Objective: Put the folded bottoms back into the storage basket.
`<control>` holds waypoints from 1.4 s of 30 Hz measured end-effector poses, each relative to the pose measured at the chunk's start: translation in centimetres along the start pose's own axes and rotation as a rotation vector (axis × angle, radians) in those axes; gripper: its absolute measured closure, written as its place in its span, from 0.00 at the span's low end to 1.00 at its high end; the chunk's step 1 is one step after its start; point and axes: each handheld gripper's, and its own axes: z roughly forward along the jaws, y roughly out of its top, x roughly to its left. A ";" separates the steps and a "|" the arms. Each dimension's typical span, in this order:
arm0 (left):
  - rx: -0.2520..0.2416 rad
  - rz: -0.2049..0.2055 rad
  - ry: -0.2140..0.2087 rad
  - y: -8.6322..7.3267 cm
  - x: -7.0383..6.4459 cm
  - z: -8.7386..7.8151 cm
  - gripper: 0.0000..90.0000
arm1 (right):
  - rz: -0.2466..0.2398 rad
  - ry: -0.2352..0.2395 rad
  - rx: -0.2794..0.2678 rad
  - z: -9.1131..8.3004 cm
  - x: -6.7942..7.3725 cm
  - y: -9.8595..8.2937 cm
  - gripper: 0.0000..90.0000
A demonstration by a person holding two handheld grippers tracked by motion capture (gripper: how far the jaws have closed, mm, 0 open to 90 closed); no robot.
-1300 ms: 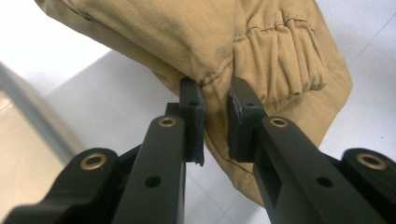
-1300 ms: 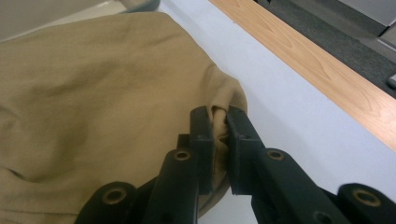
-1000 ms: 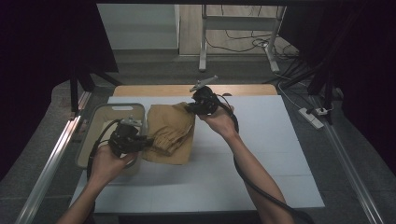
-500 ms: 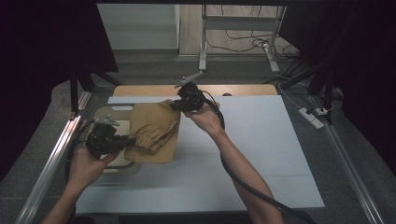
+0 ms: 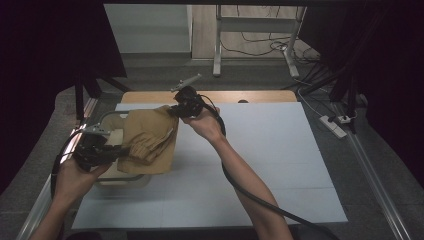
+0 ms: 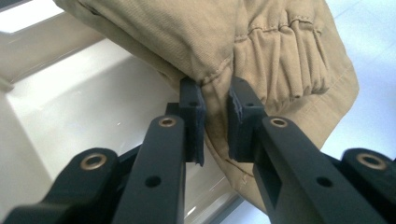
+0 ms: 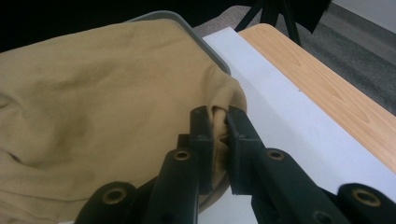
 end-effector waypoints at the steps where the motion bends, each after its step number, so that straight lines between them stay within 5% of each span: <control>1: 0.000 -0.003 0.003 -0.1 0.1 -0.1 0.86 | 0.005 0.003 -0.006 0.3 0.1 0.1 0.91; 20: 0.006 -0.058 0.072 -2.4 3.2 -1.9 0.87 | -0.013 0.030 -0.030 4.3 1.9 2.0 0.91; 42: 0.030 -0.115 0.150 -4.8 5.8 -2.1 0.87 | -0.042 0.035 -0.033 8.6 3.2 2.6 0.91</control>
